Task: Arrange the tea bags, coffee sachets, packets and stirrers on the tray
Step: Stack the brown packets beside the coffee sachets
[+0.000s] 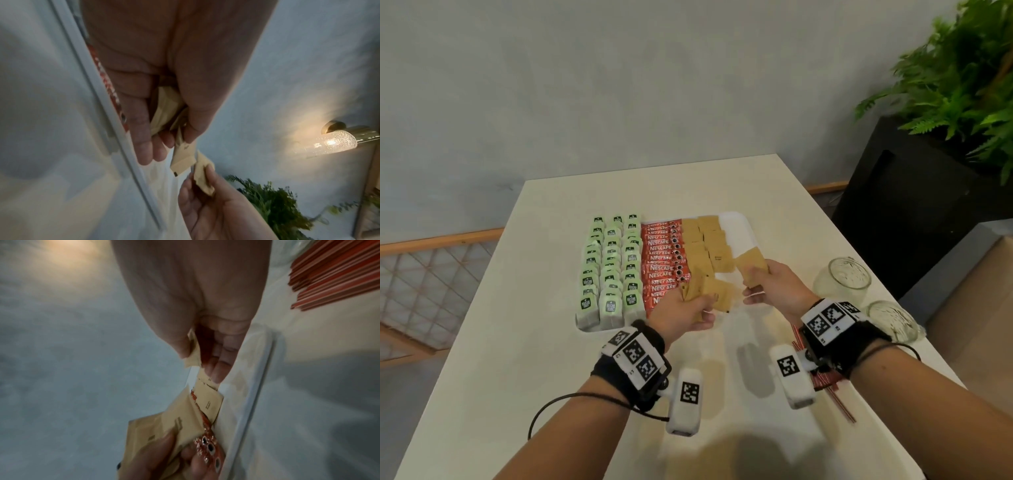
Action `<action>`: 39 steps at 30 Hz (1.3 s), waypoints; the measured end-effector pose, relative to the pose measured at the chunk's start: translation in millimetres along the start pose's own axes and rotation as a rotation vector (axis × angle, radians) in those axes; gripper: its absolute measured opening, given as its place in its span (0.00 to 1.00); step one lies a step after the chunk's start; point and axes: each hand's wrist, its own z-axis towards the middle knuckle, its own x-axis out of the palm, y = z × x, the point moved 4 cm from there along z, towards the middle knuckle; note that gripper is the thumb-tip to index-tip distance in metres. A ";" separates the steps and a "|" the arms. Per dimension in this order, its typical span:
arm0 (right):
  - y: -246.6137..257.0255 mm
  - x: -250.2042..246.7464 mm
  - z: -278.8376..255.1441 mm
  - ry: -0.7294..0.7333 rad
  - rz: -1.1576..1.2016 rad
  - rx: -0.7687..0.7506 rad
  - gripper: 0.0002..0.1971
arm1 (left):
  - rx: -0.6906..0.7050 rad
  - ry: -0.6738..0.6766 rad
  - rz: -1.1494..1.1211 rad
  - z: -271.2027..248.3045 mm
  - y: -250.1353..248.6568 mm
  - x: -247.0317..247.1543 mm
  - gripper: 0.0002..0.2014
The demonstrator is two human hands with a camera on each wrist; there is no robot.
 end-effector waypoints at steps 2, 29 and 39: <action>0.4 0.4 18.7 -0.054 -0.036 0.031 0.12 | -0.013 -0.052 -0.003 7.5 -5.3 -19.3 0.03; 19.6 19.1 37.7 0.005 -0.284 -0.130 0.13 | 0.002 0.050 0.026 32.3 -28.3 -39.7 0.10; 23.1 19.5 26.6 0.107 -0.446 -0.209 0.04 | 0.070 0.023 0.117 24.9 -36.8 -34.4 0.07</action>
